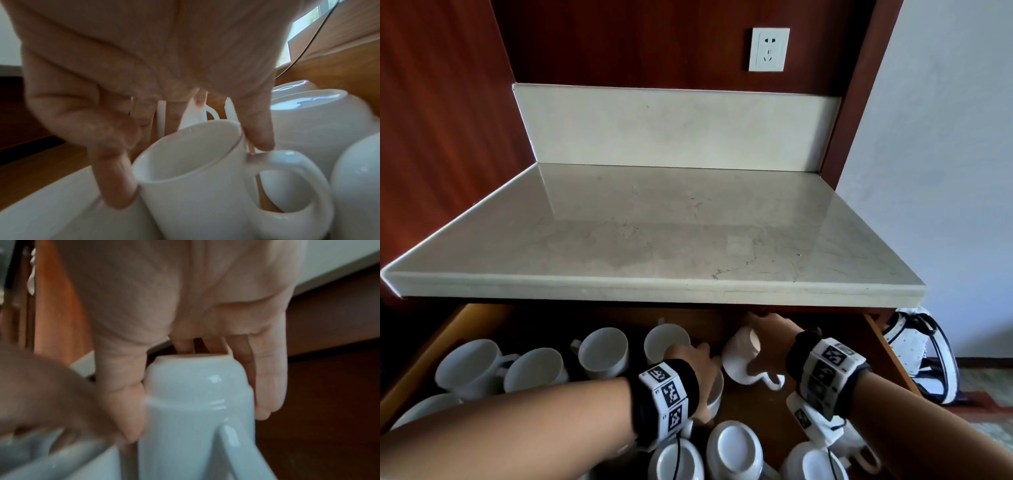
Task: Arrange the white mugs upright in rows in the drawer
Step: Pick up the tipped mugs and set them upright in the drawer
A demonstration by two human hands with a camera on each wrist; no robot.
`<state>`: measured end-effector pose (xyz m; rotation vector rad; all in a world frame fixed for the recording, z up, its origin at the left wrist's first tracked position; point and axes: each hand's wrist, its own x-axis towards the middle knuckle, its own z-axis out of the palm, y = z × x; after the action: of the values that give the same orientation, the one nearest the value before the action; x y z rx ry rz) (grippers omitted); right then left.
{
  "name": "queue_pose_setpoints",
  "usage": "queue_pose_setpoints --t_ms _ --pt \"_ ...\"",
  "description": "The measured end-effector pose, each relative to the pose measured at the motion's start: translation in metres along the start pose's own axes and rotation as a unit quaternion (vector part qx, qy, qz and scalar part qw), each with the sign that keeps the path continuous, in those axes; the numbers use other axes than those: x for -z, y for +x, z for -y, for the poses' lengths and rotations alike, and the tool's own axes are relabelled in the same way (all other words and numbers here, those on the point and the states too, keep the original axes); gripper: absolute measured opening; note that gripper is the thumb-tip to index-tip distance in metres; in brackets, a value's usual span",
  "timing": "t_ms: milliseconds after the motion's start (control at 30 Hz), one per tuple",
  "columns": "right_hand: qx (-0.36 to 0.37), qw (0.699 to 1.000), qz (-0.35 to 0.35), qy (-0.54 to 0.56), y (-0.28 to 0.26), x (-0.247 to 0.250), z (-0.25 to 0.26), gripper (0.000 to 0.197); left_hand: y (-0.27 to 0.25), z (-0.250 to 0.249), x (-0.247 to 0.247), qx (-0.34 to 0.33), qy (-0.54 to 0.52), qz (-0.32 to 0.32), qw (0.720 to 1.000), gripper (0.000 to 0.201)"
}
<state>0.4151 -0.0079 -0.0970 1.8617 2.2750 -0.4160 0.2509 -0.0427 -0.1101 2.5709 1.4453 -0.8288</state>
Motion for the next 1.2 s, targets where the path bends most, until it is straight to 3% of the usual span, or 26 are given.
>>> queue_pose_setpoints --t_ms 133,200,267,333,433,500,567,633,667,733,800,833,900,967,1067,1200 --pt "-0.019 0.986 -0.027 0.163 -0.027 0.023 -0.015 0.075 -0.013 0.012 0.01 -0.017 -0.054 0.022 0.998 0.097" --pt "-0.032 0.951 -0.035 0.304 -0.038 0.031 -0.021 0.063 -0.022 0.026 0.027 -0.014 -0.12 -0.025 0.992 0.092" --pt "-0.029 0.867 -0.009 0.497 -0.044 0.033 -0.024 0.055 -0.032 0.043 0.046 -0.034 -0.216 -0.084 0.972 0.094" --pt "-0.006 0.757 0.038 0.653 -0.048 0.032 -0.022 0.064 -0.04 0.058 0.059 -0.07 -0.298 -0.12 0.945 0.107" --pt "0.023 0.616 0.09 0.782 -0.048 0.027 -0.012 0.089 -0.046 0.062 0.063 -0.139 -0.453 -0.172 0.863 0.118" --pt "0.044 0.554 0.119 0.823 -0.049 0.024 -0.004 0.09 -0.045 0.058 0.061 -0.178 -0.547 -0.209 0.791 0.107" --pt "0.06 0.528 0.134 0.836 -0.051 0.021 0.001 0.085 -0.043 0.053 0.058 -0.205 -0.577 -0.232 0.756 0.094" --pt "0.046 0.529 0.134 0.837 -0.051 0.018 0.001 0.076 -0.038 0.049 0.052 -0.214 -0.562 -0.254 0.757 0.09" --pt "0.021 0.545 0.134 0.827 -0.051 0.019 0.001 0.069 -0.035 0.048 0.05 -0.209 -0.544 -0.268 0.767 0.087" --pt "-0.06 0.62 0.106 0.775 -0.05 0.02 -0.006 0.055 -0.029 0.046 0.048 -0.188 -0.496 -0.28 0.8 0.084" --pt "-0.117 0.723 0.017 0.681 -0.049 0.024 -0.02 0.043 -0.026 0.04 0.052 -0.151 -0.418 -0.259 0.858 0.086" --pt "-0.121 0.756 -0.032 0.642 -0.05 0.028 -0.026 0.036 -0.023 0.036 0.054 -0.124 -0.372 -0.239 0.888 0.088" --pt "-0.114 0.773 -0.103 0.616 -0.058 0.036 -0.036 0.025 -0.013 0.024 0.054 -0.083 -0.293 -0.19 0.933 0.093" --pt "-0.105 0.774 -0.133 0.61 -0.068 0.04 -0.04 0.021 0.003 0.012 0.051 -0.069 -0.242 -0.154 0.956 0.09" --pt "-0.101 0.801 -0.14 0.573 -0.081 0.036 -0.039 0.018 0.021 -0.002 0.049 -0.06 -0.17 -0.095 0.979 0.087" --pt "-0.101 0.823 -0.144 0.541 -0.092 0.024 -0.042 0.023 0.037 -0.016 0.044 -0.074 -0.098 -0.071 0.99 0.087"
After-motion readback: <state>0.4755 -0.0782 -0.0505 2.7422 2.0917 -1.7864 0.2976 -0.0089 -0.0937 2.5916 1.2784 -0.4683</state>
